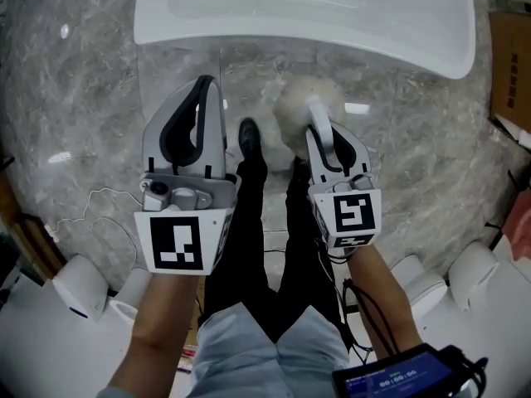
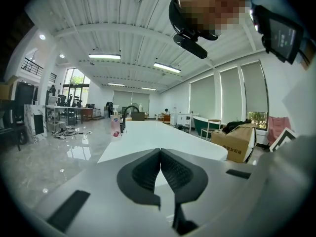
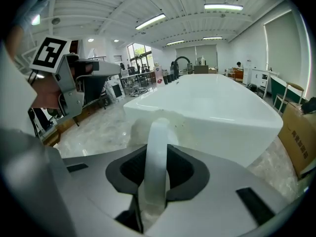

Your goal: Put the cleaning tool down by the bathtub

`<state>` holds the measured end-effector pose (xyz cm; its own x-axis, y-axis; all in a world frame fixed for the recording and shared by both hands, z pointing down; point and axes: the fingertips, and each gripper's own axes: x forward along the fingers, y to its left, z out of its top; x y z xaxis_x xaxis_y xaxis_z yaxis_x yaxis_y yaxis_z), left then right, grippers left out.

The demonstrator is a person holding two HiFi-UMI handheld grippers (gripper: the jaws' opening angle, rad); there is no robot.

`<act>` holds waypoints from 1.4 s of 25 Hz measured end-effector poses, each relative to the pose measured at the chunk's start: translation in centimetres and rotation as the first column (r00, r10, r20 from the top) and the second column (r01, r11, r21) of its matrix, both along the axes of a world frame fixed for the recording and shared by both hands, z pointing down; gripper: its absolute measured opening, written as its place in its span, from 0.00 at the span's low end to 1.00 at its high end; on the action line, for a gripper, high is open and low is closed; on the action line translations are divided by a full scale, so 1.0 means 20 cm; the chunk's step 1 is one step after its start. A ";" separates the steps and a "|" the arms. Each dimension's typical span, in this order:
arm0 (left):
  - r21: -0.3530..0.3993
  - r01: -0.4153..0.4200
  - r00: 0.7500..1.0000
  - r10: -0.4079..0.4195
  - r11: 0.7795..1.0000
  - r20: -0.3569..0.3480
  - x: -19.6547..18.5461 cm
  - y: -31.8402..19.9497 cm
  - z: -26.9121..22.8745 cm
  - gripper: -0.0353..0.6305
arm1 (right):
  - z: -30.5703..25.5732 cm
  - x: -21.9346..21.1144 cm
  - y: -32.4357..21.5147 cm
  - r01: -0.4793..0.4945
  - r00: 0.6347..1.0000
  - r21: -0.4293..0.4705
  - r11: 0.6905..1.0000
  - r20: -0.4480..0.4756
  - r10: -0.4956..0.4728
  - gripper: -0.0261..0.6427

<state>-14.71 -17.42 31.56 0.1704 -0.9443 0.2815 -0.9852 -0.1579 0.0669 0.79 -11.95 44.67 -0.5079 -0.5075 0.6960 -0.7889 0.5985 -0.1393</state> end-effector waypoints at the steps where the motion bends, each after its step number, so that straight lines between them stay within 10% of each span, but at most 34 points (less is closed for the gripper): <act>1: 0.000 -0.004 1.000 0.004 1.000 0.002 -0.01 -0.02 0.06 0.08 | 0.06 -0.02 -0.01 0.003 1.000 -0.006 1.000 -0.002 -0.003 0.18; 35: -0.057 -0.009 1.000 0.009 0.998 -0.007 0.11 0.00 1.12 0.08 | 1.20 0.09 -0.07 -0.024 0.999 -0.060 0.998 -0.044 0.021 0.18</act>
<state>-12.59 -17.45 53.96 0.1807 -0.9253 0.3335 -0.9833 -0.1623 0.0823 2.68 -13.31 68.72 -0.4655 -0.4747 0.7470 -0.8082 0.5720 -0.1401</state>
